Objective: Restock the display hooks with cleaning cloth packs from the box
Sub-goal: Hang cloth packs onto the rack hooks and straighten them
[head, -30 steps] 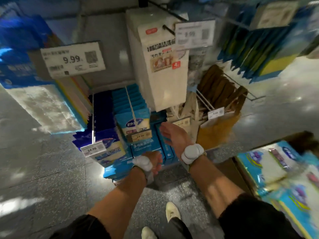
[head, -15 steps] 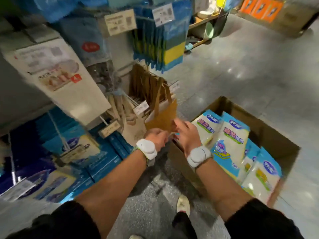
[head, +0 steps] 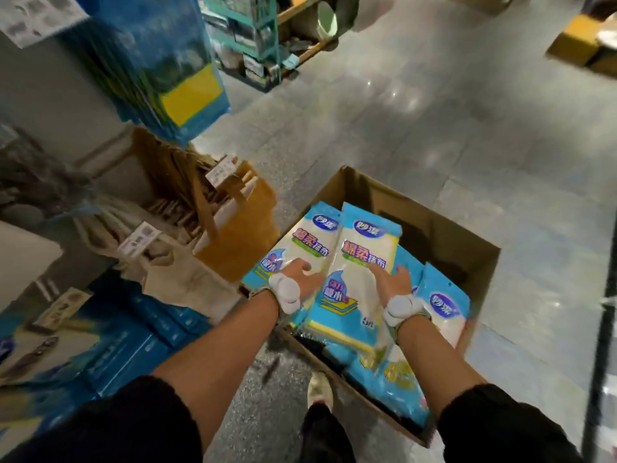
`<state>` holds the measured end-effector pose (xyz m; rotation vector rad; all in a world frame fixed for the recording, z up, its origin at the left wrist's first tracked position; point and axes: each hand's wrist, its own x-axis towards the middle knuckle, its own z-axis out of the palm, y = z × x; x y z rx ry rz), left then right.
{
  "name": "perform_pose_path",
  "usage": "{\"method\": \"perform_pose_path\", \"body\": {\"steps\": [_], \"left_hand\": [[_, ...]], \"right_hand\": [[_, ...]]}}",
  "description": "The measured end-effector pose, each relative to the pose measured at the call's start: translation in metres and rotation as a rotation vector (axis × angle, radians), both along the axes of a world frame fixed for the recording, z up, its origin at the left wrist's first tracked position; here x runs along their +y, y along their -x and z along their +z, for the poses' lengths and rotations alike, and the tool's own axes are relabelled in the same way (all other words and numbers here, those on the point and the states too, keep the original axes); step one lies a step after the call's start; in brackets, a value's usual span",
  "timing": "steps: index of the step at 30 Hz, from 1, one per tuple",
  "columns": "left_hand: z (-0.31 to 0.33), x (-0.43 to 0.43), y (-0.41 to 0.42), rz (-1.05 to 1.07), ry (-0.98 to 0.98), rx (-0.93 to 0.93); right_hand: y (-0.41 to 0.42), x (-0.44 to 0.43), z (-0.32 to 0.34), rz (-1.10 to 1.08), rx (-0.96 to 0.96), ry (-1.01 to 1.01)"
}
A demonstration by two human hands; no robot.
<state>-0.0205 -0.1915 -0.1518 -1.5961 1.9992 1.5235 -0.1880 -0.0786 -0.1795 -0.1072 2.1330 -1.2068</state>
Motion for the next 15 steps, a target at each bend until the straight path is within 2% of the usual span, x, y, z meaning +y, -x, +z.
{"method": "perform_pose_path", "body": {"steps": [5,15], "left_hand": [[-0.034,0.002,0.052,-0.007,-0.115,-0.065],[-0.062,-0.002,0.061,0.097,-0.287,-0.091]], "right_hand": [[0.043,0.005,-0.026,0.061,-0.162,-0.12],[0.067,-0.002,-0.044,0.108,-0.31,-0.174]]}}
